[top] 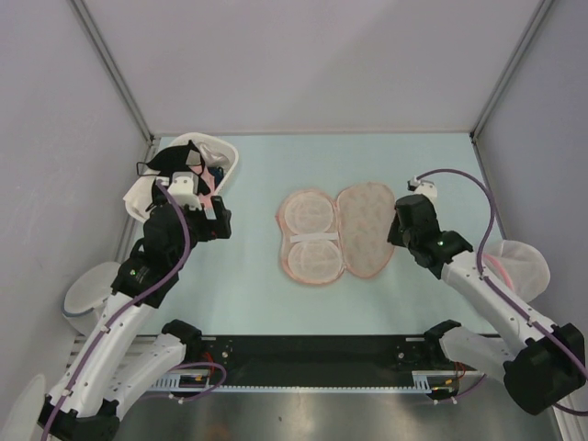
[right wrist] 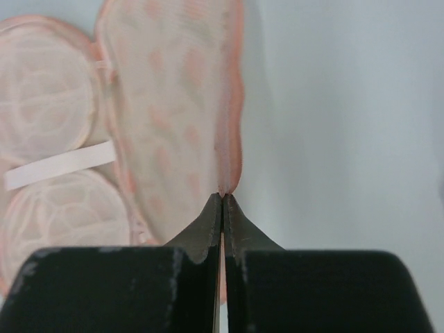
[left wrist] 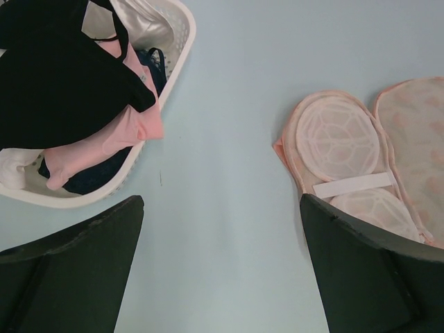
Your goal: Unzip the laundry bag and remove the bra
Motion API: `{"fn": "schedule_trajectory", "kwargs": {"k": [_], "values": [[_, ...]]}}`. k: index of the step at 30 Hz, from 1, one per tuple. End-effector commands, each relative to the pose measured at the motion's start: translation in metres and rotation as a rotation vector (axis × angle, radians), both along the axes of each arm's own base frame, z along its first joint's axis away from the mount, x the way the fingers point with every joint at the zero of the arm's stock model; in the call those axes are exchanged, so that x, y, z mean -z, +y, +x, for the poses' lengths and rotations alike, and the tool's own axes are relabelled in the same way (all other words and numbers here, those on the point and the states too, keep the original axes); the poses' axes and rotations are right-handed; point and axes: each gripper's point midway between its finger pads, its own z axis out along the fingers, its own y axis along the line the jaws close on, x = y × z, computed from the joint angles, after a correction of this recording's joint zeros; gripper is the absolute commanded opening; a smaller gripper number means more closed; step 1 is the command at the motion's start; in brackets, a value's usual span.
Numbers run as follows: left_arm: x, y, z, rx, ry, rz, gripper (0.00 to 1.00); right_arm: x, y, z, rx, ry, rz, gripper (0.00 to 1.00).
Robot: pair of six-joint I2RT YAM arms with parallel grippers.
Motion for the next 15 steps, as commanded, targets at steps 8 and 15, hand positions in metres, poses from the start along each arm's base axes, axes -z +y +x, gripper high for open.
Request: {"fn": "schedule_trajectory", "kwargs": {"k": [8,15], "values": [[-0.009,-0.002,0.0,0.015,-0.042,-0.009,1.0,-0.058,0.128,-0.003,-0.295,-0.181,0.16,0.0],[-0.009,-0.001,0.0,0.016,-0.042,-0.009,1.0,-0.049,0.186,-0.019,-0.427,-0.165,0.2,0.0]]}}
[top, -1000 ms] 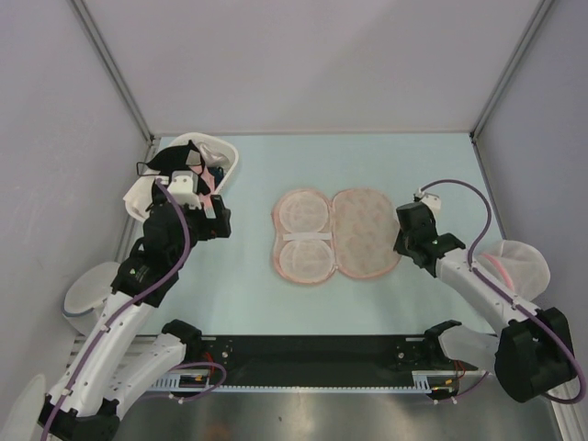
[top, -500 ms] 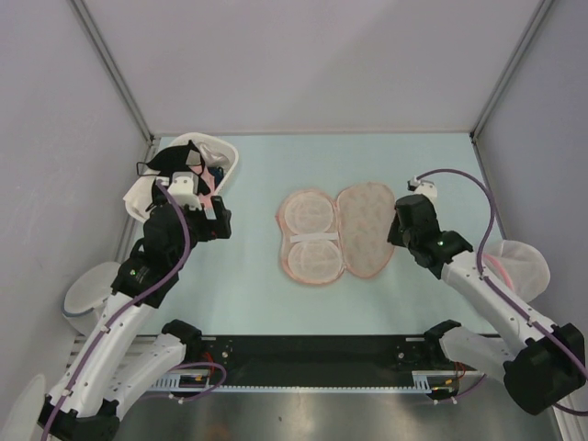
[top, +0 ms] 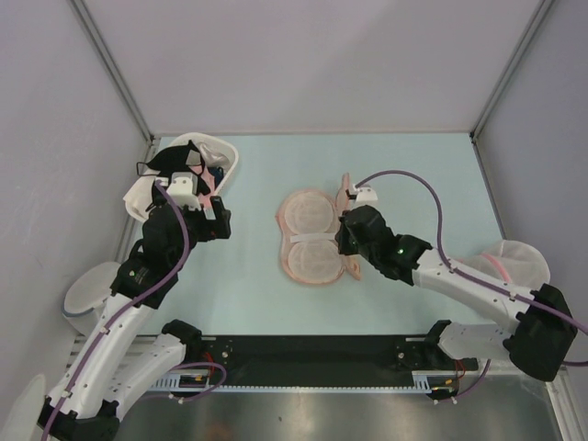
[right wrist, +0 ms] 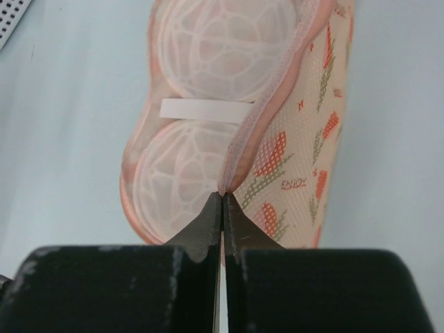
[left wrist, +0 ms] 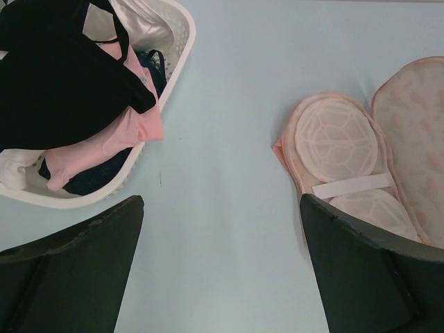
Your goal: Unzip the laundry bag and remove the bra
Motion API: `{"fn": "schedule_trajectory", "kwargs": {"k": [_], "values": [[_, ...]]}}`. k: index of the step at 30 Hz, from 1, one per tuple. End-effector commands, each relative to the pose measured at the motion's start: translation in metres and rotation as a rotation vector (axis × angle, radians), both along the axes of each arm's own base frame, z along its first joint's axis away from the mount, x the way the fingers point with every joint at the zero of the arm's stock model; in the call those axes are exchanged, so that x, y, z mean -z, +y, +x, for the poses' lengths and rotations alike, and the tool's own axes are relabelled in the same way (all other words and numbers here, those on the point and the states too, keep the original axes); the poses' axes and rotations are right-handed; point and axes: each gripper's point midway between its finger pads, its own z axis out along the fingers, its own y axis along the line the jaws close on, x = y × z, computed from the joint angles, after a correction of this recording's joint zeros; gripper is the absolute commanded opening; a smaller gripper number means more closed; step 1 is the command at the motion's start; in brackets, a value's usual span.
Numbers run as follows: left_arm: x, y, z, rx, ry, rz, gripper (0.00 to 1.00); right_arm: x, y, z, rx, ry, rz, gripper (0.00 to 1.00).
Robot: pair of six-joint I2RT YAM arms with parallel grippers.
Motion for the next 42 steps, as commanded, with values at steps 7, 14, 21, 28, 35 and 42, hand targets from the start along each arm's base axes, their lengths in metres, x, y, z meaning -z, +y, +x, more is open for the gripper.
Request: {"fn": "schedule_trajectory", "kwargs": {"k": [7,14,21,28,35,42], "values": [[-0.007,-0.001,0.0,0.016,-0.037,-0.009,1.0,-0.022,0.084,-0.003,-0.132,-0.053,0.132,0.0],[-0.008,-0.002,0.0,0.019,-0.041,-0.012,1.0,-0.007,0.131,-0.012,-0.241,-0.016,0.139,0.0],[-0.007,-0.001,-0.001,0.02,-0.04,-0.013,1.0,0.023,0.165,-0.018,-0.313,0.048,0.14,0.0],[-0.007,-0.002,-0.001,0.02,-0.039,-0.013,1.0,0.043,0.179,-0.023,-0.357,0.089,0.112,0.1],[-0.005,0.0,0.001,0.005,-0.03,-0.014,1.0,0.034,0.172,-0.022,-0.359,0.059,0.098,1.0],[-0.005,0.001,0.001,-0.004,-0.028,-0.019,1.0,0.03,0.138,-0.01,-0.297,0.019,0.069,1.0]]}}
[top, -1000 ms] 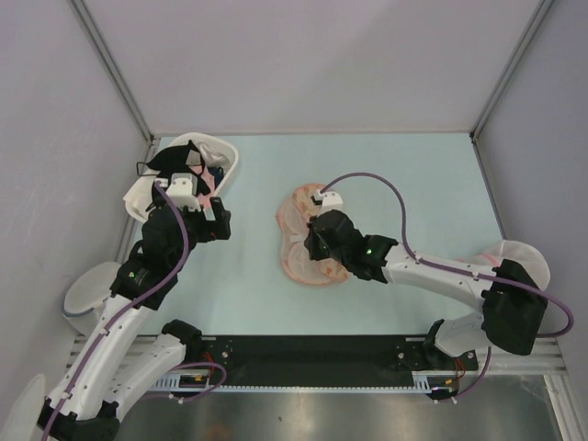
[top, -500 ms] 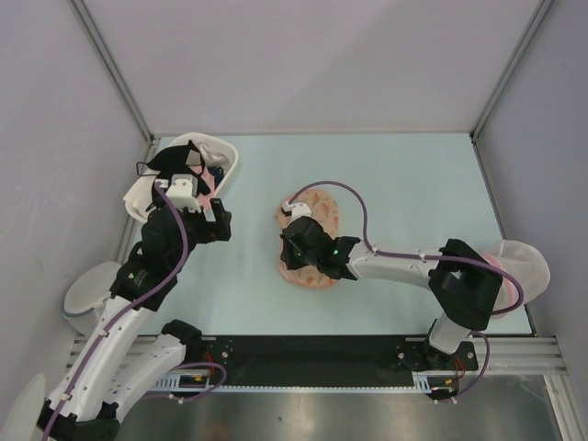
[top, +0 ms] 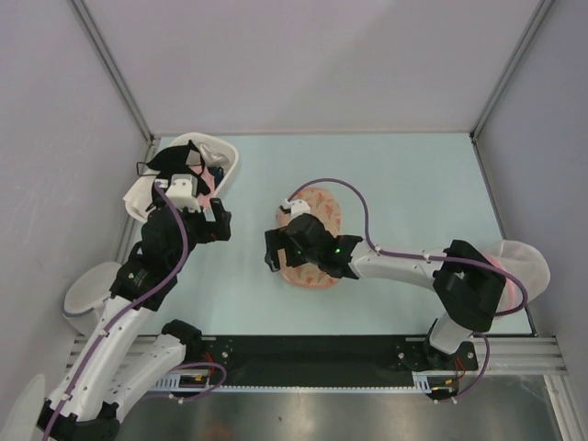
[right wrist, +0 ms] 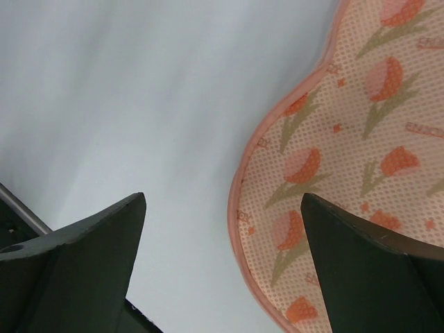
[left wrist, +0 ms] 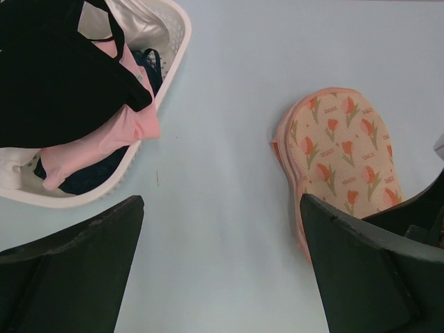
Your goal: Unzip the laundry bag and remove the bra
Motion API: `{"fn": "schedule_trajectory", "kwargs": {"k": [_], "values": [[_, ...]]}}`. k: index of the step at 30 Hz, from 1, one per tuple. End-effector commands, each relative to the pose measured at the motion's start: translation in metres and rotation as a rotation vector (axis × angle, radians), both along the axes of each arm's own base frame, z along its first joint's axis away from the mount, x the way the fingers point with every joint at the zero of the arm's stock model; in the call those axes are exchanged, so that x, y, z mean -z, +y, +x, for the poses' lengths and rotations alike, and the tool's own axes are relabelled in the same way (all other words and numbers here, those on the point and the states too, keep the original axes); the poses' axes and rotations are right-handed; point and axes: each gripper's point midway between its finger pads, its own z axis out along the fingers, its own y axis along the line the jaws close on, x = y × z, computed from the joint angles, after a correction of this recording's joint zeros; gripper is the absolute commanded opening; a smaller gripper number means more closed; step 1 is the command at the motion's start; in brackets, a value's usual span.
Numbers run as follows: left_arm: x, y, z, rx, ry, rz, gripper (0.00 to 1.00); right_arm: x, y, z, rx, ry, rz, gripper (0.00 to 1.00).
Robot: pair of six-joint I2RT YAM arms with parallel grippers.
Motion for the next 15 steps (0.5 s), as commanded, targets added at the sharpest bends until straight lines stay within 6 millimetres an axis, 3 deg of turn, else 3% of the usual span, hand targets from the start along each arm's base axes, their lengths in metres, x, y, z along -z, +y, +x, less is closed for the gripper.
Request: {"fn": "schedule_trajectory", "kwargs": {"k": [1,2,4,5,7,9,10,12,13,15], "values": [[-0.007,0.002,0.003,-0.014,-0.026,-0.012,1.0,-0.027,-0.028,0.02,0.075,-0.079,0.031,1.0],[-0.007,0.002,0.003,-0.016,-0.028,-0.013,1.0,-0.02,-0.038,0.02,0.087,-0.071,0.016,1.0],[-0.007,0.002,0.003,-0.018,-0.027,-0.016,1.0,-0.023,-0.059,0.032,0.137,-0.077,0.023,1.0],[-0.007,0.003,0.003,-0.027,-0.026,-0.02,1.0,-0.013,-0.074,0.033,0.16,-0.067,0.001,1.0],[-0.01,0.008,0.001,-0.052,-0.04,-0.026,1.0,-0.022,-0.095,0.038,0.203,-0.087,0.016,1.0],[-0.013,0.011,0.0,-0.065,-0.057,-0.033,1.0,-0.013,-0.13,0.046,0.272,-0.077,-0.006,1.0],[-0.012,0.011,-0.001,-0.065,-0.059,-0.035,1.0,-0.024,-0.144,0.048,0.305,-0.097,0.014,1.0],[-0.014,0.012,-0.002,-0.065,-0.071,-0.04,1.0,-0.018,-0.181,0.053,0.379,-0.092,-0.016,1.0],[-0.014,0.011,-0.002,-0.062,-0.07,-0.042,1.0,-0.033,-0.193,0.052,0.403,-0.124,0.01,1.0],[-0.013,0.011,-0.001,-0.061,-0.066,-0.04,1.0,-0.037,-0.226,0.053,0.476,-0.137,-0.024,1.0]]}}
